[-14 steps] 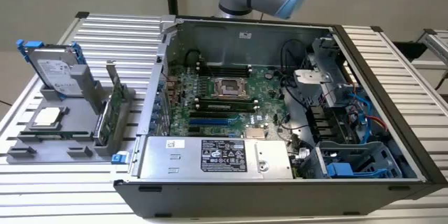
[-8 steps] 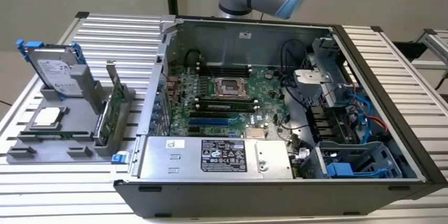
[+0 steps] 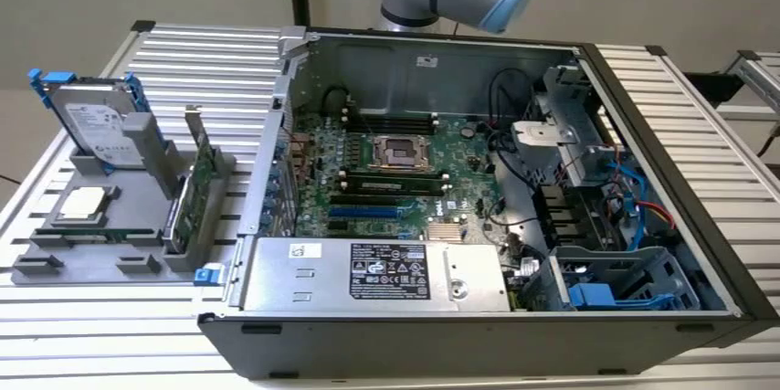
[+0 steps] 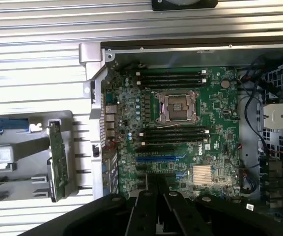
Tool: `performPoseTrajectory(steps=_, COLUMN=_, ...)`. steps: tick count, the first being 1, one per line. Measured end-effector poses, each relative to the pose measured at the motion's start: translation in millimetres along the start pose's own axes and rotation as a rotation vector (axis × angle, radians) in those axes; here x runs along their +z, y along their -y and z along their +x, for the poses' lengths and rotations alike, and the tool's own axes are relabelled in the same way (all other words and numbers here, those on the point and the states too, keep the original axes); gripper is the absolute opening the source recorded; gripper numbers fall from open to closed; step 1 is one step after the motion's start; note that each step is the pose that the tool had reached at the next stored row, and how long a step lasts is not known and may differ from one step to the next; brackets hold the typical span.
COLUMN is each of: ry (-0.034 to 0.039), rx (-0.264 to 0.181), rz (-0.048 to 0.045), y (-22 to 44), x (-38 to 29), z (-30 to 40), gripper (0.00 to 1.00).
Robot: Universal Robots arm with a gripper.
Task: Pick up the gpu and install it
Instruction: 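Reach for the gpu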
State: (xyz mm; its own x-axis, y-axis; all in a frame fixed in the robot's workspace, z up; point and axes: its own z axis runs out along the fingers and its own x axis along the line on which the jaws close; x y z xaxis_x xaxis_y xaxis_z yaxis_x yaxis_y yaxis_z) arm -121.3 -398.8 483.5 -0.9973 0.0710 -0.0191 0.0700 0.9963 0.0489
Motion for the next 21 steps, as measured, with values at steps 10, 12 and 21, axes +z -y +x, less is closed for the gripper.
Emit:
performPoseTrajectory(steps=10, ry=-0.0001, rx=0.0, rz=0.0001, y=0.8, x=-0.3, z=12.4, gripper=0.0)
performPoseTrajectory(steps=12, ry=-0.0001, rx=0.0, rz=0.0001, y=1.0, x=-0.4, z=14.8, gripper=0.0)
performPoseTrajectory(steps=21, ry=0.0, rx=0.0, rz=0.0001, y=1.9, x=-0.2, z=27.4, gripper=0.0)
